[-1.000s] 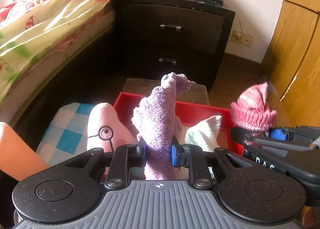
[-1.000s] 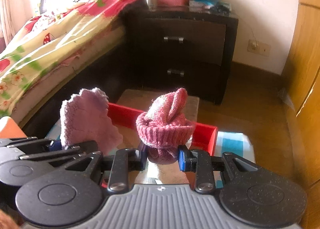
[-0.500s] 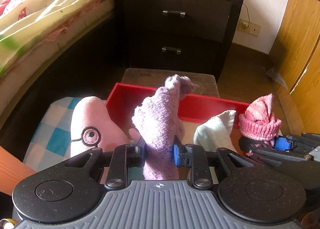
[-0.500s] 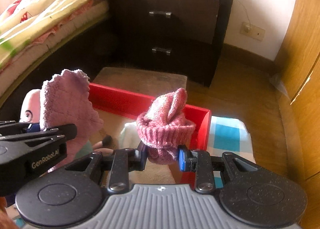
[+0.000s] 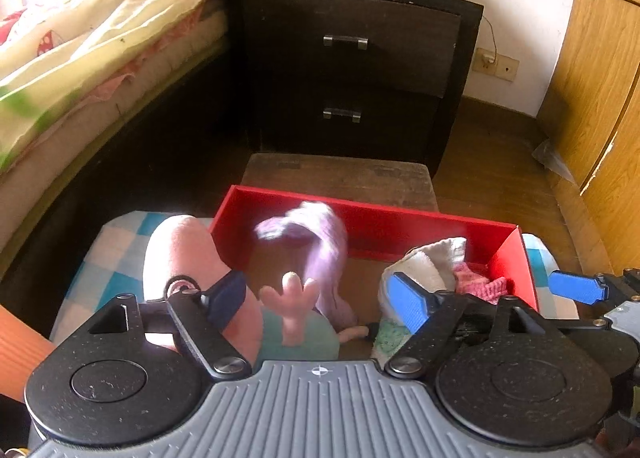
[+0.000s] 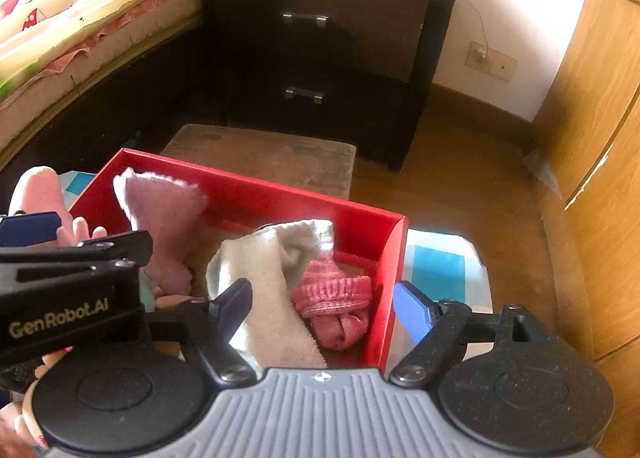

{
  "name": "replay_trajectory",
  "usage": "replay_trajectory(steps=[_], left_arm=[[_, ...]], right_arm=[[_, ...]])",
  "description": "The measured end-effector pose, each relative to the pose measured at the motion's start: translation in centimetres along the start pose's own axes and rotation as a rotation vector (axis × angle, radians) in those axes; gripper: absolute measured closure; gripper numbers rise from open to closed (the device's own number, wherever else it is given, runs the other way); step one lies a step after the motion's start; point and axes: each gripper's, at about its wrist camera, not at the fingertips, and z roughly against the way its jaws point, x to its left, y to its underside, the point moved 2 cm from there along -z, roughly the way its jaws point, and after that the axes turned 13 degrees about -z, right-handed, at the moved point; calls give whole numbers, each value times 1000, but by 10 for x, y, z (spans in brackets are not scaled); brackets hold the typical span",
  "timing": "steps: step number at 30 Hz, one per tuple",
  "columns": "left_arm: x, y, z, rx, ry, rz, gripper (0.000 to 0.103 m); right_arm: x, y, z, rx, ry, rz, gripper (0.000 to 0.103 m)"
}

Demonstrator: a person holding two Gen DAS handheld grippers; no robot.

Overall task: Organize soft objects
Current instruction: 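Open the left tool over the red box while the right tool releases the hat inside, then move both open tools back from the box toward the remaining objects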

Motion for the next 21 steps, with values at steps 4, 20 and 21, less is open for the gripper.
replay_trajectory(steps=[4,20,21], left_arm=[[2,-1,10,-8,12,17,24],[4,9,53,-26,-8,-2,26],[5,10,55,-25,-10,1,26]], right_arm=[[-3,-2,10,-17,2,-1,47],[-14,2,53,-37,16,-5,47],[-14,4,55,-36,21,0,47]])
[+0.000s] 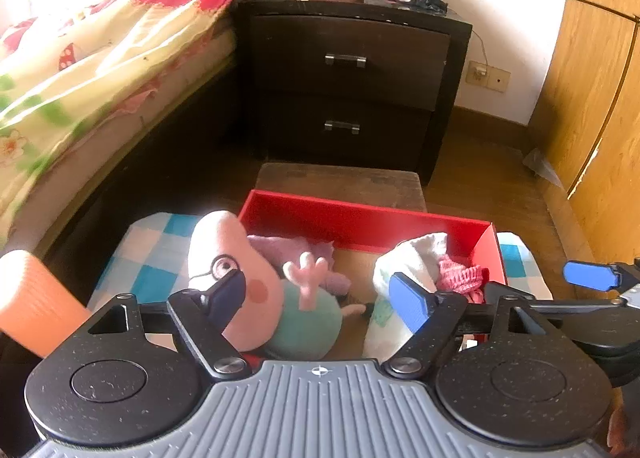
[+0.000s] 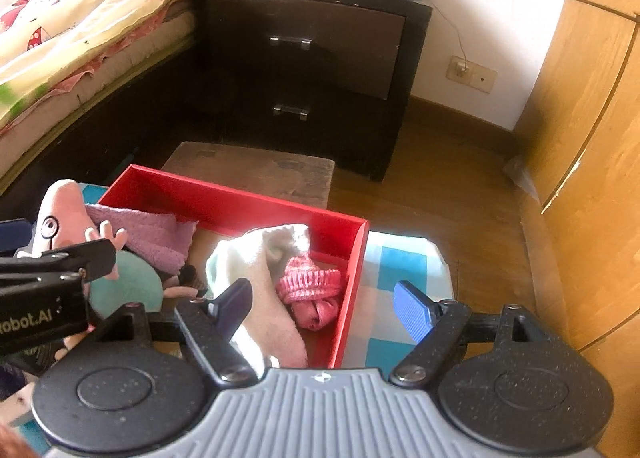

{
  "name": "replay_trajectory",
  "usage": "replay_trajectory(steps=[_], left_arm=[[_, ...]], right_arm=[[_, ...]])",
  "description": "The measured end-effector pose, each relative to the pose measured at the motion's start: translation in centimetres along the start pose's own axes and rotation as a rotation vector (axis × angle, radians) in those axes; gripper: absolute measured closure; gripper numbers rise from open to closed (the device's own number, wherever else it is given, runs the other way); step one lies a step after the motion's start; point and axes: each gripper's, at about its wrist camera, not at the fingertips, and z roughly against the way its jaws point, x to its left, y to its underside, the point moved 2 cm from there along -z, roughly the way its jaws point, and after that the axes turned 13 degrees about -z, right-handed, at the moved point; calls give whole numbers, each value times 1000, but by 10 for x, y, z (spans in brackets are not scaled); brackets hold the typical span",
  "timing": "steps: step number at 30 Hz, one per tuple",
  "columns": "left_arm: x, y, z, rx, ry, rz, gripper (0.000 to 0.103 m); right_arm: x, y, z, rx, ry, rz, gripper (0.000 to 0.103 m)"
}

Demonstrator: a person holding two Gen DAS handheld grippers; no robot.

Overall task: Organize soft objects
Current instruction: 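Move both open tools back from the box toward the remaining objects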

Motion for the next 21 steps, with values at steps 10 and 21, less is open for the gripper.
replay_trajectory(steps=[10,21], left_arm=[[-4,19,11,27,1,-24,25],[-10,34,24,38,-6,-65,25]], right_arm=[[-3,12,19,-5,21,32,47],[-4,26,32,4,9,50,47]])
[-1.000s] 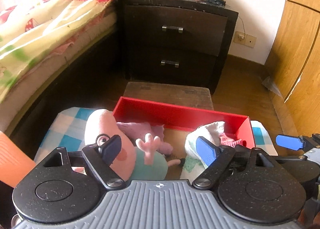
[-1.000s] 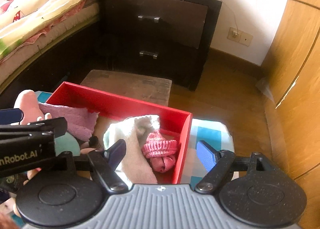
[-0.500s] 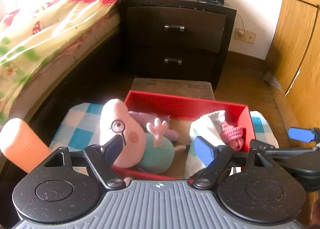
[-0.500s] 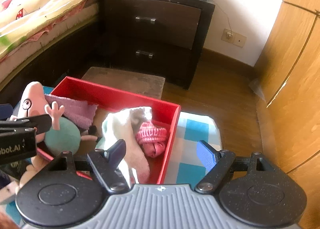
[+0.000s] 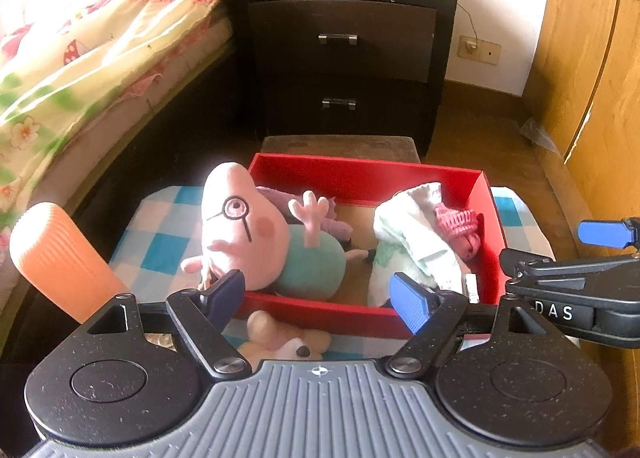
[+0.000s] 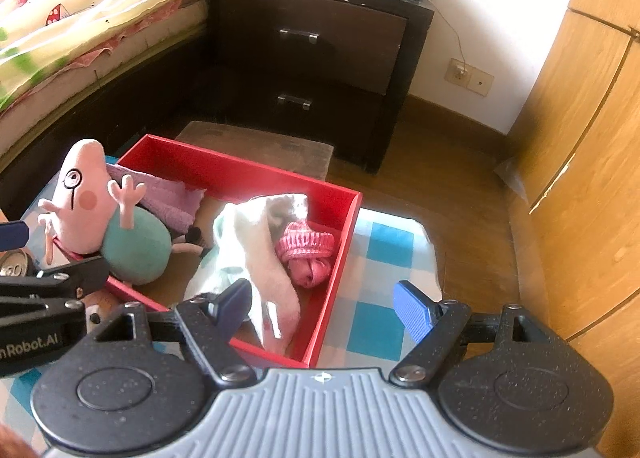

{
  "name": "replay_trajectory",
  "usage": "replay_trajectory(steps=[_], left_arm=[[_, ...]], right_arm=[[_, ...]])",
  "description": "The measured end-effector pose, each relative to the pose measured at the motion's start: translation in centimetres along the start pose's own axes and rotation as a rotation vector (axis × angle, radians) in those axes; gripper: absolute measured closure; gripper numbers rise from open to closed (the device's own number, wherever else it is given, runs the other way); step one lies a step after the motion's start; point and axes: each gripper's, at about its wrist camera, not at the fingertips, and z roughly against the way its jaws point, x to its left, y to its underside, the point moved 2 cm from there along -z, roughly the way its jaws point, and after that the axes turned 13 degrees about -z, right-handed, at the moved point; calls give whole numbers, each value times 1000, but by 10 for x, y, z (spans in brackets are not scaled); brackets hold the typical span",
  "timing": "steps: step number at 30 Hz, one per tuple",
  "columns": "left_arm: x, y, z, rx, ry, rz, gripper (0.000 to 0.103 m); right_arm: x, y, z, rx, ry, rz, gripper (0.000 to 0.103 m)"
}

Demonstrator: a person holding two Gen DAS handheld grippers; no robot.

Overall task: Organize soft objects
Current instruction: 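Move both open tools back from the box toward the remaining objects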

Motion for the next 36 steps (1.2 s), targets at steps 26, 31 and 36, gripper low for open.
replay_trajectory(steps=[26,31,36], left_arm=[[-1,32,16,30,17,-51,23],[1,46,19,58,49,-34,23],[0,59,19,94,77,-25,23]], right_arm=[[3,26,21,1,-1,39,46],[-2,36,23,18,6,41,46],[-7,48,24,40,12,41,46]])
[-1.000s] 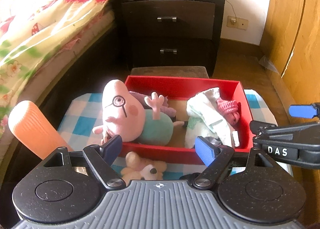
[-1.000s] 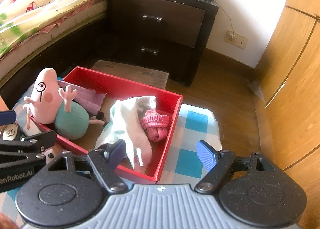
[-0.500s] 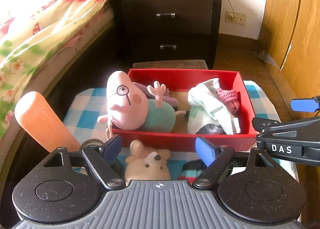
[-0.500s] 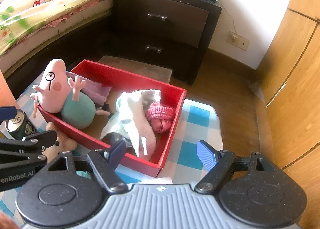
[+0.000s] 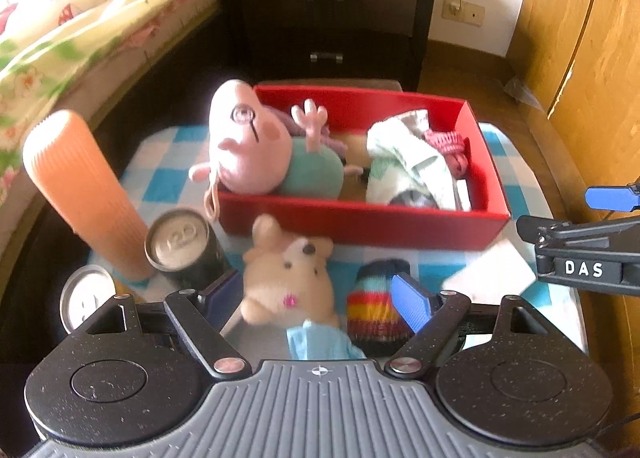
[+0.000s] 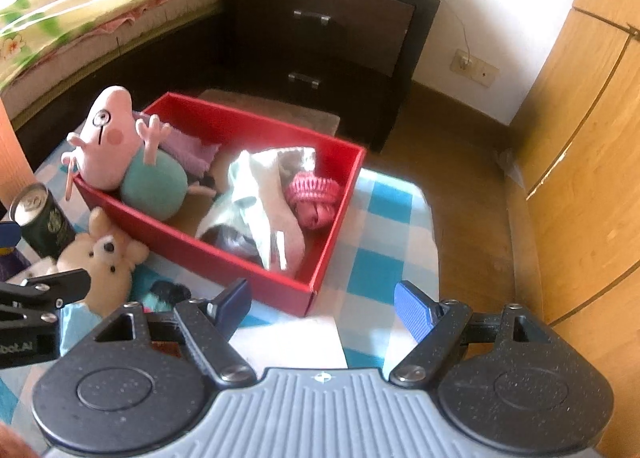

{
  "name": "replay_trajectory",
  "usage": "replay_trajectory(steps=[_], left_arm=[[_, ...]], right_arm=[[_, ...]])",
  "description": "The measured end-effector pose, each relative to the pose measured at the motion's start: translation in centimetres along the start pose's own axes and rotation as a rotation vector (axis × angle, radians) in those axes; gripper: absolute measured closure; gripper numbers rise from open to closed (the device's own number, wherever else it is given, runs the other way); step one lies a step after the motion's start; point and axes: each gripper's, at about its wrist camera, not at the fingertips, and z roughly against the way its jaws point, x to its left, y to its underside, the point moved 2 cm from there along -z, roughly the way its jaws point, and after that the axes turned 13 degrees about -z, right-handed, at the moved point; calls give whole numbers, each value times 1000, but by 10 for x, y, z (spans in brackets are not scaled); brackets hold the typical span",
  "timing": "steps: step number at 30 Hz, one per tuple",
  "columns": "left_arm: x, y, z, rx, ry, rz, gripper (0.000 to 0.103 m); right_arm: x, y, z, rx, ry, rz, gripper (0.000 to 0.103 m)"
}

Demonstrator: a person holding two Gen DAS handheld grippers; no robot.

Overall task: Organize soft objects
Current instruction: 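Move both open tools back from the box toward the remaining objects, then grasp the blue face mask with the left tool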

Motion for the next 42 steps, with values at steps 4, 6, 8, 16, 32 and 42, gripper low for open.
replay_trajectory(steps=[4,6,8,16,32,42], left_arm=[[-1,11,-1,28,20,11,23],[-2,17,-4,45,29,16,23],[-4,23,-7,66,38,19,23],[-11,43,-29,163,93,40,23],[-21,54,-63,243,123,75,59],[-19,53,-49,216,161,66,72]], right_arm=[[-1,8,3,11,-9,-1,46],[0,11,4,14,-10,9,46],[0,15,3,21,-9,14,46],[-7,27,-4,59,0,20,46],[-16,32,-18,106,-3,15,46],[-27,34,-50,211,-33,-123,36]])
